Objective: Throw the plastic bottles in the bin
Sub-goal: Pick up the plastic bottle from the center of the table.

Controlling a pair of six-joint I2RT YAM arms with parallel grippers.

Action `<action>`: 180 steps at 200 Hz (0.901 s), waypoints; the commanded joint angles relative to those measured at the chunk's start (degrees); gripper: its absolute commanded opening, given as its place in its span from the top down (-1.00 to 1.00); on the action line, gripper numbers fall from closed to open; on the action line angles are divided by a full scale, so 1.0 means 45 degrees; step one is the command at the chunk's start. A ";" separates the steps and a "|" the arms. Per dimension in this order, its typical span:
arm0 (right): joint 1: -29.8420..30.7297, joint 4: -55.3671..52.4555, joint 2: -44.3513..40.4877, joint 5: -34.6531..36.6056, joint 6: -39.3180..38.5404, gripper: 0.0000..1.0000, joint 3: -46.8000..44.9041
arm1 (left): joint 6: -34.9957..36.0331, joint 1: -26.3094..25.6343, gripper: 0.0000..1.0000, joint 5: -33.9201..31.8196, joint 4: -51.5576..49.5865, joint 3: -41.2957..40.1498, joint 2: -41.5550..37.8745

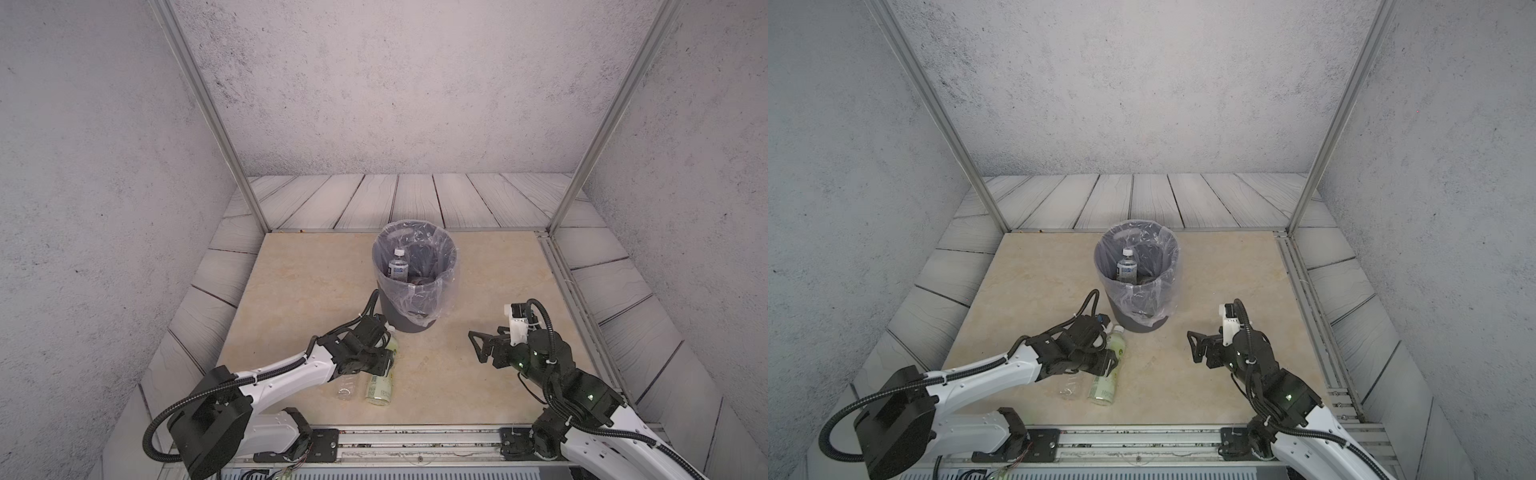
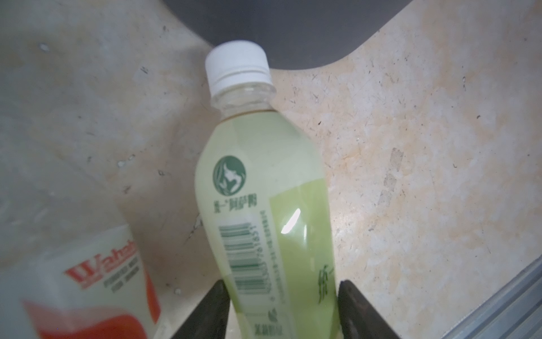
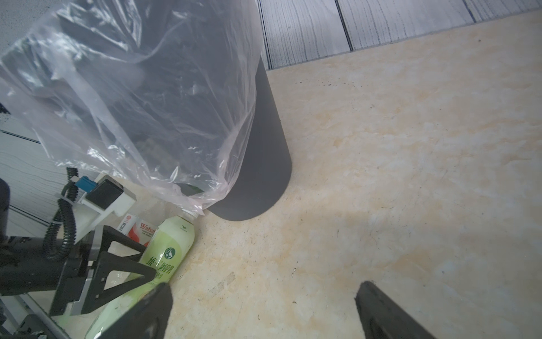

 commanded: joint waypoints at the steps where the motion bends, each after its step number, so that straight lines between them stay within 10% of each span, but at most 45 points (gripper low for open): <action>1: -0.0003 -0.0018 0.0102 0.0230 0.0191 -0.99 0.0284 | 0.0141 -0.0126 -0.26 -0.0274 0.0141 -0.0069 0.0503; 98: -0.0003 -0.0038 0.0085 0.0329 0.0211 -0.99 0.0208 | 0.0544 -0.0126 -0.38 -0.0164 0.0366 -0.0024 0.1431; 180: -0.0003 0.0179 0.0226 0.0543 0.0142 -0.99 0.0080 | 0.0932 -0.0126 -0.05 -0.0071 0.0149 0.0335 0.1101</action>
